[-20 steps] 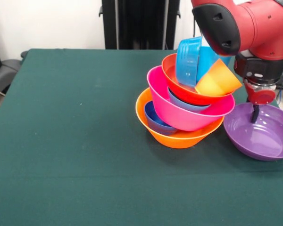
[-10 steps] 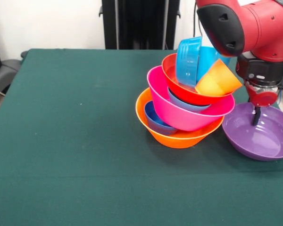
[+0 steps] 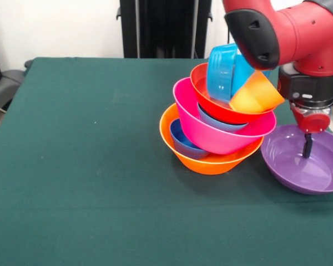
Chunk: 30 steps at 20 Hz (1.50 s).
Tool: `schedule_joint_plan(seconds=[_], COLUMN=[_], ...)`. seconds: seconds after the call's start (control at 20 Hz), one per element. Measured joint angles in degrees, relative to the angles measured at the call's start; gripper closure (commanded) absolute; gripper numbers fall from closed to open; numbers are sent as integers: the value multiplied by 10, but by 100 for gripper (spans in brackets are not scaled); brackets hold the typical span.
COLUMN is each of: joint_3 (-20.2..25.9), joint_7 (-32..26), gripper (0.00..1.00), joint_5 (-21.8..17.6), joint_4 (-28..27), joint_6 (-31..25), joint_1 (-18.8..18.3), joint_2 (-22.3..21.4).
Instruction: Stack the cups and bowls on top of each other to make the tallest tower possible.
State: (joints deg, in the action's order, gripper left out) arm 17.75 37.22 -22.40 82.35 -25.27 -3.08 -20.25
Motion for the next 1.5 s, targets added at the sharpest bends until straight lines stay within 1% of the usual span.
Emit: schedule_joint_plan(seconds=[0.7, 1.05, 1.5], joint_3=[0, -2, -2], joint_7=[0, 0, 0], gripper=[0, 0, 0], joint_5=[0, 0, 0], joint_4=[0, 0, 0], joint_6=[6, 6, 6], joint_1=[-2, 7, 8], joint_2=[0, 0, -1])
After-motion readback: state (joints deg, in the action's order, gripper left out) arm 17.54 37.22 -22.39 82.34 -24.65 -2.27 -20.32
